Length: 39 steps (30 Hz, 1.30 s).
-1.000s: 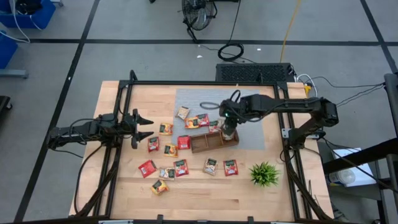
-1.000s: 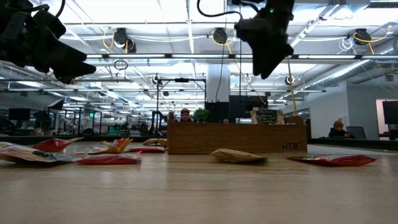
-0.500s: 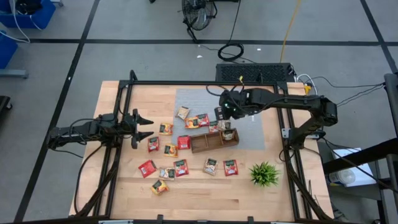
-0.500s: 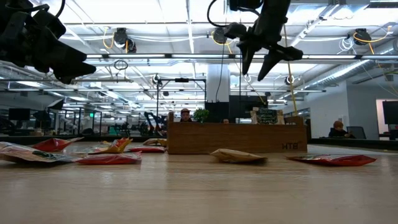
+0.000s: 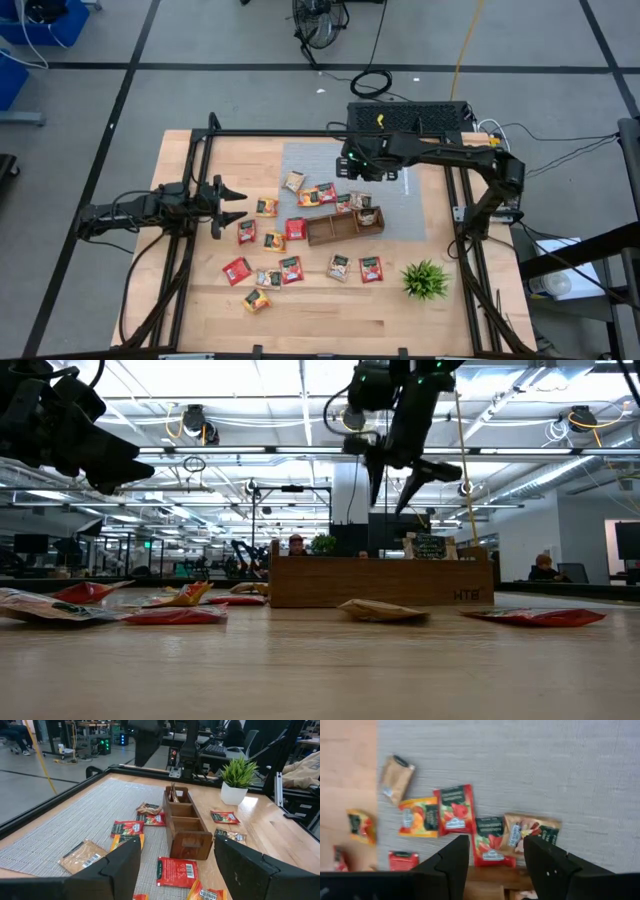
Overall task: Pick & Place Tea
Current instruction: Put the brown tea bag into the right section of the wooden organizer
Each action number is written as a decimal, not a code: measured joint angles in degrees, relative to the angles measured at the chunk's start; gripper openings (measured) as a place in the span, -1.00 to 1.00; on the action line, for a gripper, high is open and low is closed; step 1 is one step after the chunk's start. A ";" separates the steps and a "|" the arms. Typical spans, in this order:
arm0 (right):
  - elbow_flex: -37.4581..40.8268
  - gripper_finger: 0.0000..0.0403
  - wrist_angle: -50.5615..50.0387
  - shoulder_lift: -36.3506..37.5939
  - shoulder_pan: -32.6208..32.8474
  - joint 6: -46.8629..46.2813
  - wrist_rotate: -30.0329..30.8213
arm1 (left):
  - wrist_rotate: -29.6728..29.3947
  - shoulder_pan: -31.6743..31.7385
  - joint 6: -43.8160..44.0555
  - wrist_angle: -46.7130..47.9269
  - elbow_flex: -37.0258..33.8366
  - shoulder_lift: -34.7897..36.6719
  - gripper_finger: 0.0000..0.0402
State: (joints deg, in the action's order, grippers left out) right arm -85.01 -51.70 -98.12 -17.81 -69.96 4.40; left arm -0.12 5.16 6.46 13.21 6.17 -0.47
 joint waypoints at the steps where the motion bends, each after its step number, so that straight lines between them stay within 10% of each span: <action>1: 0.00 -0.15 0.09 -0.89 -0.11 -0.02 -0.01 | 0.00 0.00 0.00 0.00 0.00 -0.02 0.26; 32: 0.80 -0.16 3.00 -17.14 -0.15 1.23 -5.72 | 0.00 -0.01 -0.01 0.00 0.00 -0.01 0.26; 39: 2.76 -0.46 3.76 -17.20 -0.02 0.36 -5.95 | 0.00 -0.01 -0.01 0.00 -0.01 -0.02 0.26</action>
State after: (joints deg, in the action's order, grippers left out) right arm -82.25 -47.94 -115.33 -17.83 -69.60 -1.55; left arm -0.12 5.16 6.45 13.21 6.16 -0.49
